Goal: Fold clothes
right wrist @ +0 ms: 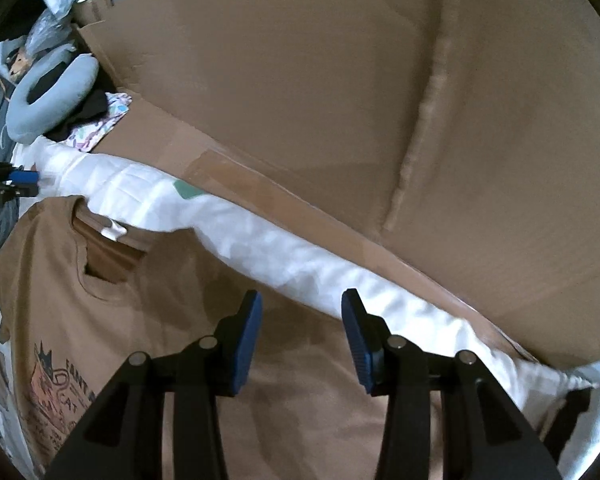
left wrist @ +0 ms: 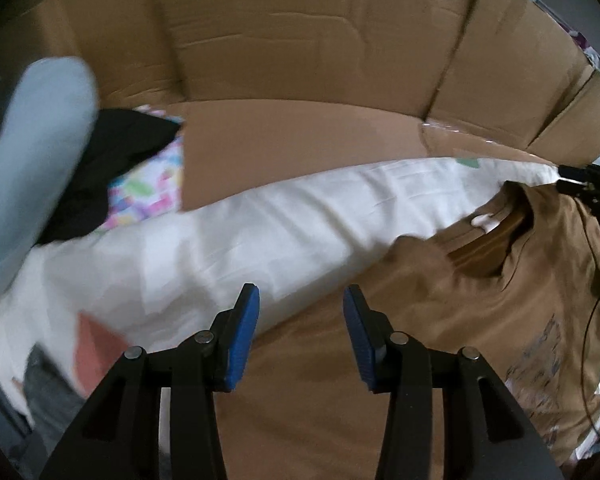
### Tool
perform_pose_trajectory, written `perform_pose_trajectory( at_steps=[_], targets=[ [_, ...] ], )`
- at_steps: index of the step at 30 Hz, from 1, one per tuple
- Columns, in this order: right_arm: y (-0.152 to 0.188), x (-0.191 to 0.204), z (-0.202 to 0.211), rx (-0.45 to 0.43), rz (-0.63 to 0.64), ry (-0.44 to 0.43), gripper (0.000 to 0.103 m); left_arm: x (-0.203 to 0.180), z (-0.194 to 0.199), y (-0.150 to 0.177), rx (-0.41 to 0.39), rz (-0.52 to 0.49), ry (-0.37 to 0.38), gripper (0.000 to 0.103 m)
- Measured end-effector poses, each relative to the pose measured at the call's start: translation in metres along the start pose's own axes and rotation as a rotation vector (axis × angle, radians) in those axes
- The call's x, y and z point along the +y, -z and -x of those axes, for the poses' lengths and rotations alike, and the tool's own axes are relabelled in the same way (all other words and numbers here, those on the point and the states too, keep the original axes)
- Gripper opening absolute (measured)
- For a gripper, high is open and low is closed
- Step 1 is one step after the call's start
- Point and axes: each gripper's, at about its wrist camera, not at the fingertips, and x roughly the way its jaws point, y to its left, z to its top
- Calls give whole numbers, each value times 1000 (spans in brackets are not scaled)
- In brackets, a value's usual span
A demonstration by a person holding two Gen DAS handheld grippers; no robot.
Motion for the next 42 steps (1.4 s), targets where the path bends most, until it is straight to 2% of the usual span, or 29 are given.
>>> perform_pose_trajectory(
  at_steps=[4,11,18,25,31,34,36,37,38,41,42],
  targets=[
    [-10,15,-13,3,21,-29,39,-18,-13,-9,-3,-19,15,44],
    [-16,41,-40,19,63,-63,39,-27,-32,-17,5,3,53,44],
    [-11,49,-44,1,89,-93,39,-41,-43,-8,33,-64,61,44],
    [-15,51,-51,15,87,-100,39,-50,-49,-1,52,-125,35,44],
    [-17,60,-59,47,148,-90,39,-64,-52,1,75,-215,20,44],
    [-17,63,-57,41,171,-87,39,-71,-56,4,92,-250,19,40],
    [-17,65,-56,37,187,-85,38,-75,-56,4,95,-270,16,26],
    [-17,66,-56,35,195,-84,34,-76,-55,4,96,-279,16,22],
    [-17,67,-55,33,203,-83,29,-78,-54,4,96,-289,16,12],
    [-18,69,-54,27,226,-80,13,-80,-45,3,72,-322,1,8],
    [-18,70,-53,25,234,-79,12,-77,-41,1,55,-313,0,8]
  ],
)
